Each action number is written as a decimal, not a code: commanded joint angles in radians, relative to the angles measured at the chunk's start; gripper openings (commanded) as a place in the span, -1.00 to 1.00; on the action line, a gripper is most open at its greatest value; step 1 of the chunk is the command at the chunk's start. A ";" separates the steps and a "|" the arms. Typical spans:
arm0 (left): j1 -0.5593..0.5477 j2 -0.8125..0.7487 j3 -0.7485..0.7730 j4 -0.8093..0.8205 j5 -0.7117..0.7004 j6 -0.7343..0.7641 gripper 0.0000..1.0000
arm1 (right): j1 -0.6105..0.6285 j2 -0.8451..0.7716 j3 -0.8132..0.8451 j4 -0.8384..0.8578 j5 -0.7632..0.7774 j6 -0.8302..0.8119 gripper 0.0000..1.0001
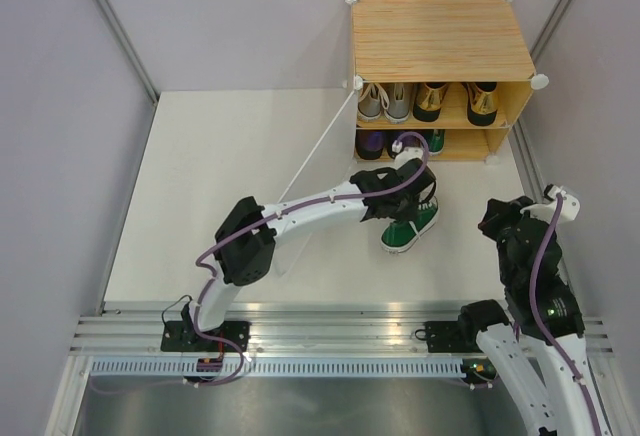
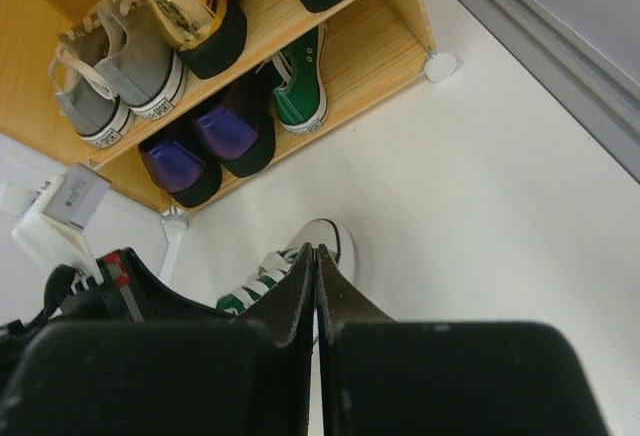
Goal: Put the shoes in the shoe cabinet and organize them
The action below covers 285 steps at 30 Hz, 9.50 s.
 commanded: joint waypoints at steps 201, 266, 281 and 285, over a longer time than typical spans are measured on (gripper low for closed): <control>0.435 -1.147 -0.746 0.163 -0.213 0.547 0.64 | -0.207 0.857 -0.039 0.650 -0.185 -0.229 -0.99; 0.419 -1.157 -0.746 0.162 -0.174 0.556 0.65 | -0.284 1.463 0.219 1.243 -0.106 -0.568 0.49; 0.413 -1.151 -0.749 0.163 -0.154 0.550 0.66 | -0.284 1.325 0.102 1.201 -0.128 -0.467 0.96; 0.408 -1.154 -0.749 0.163 -0.157 0.550 0.66 | -0.284 1.245 0.054 1.157 -0.161 -0.432 0.93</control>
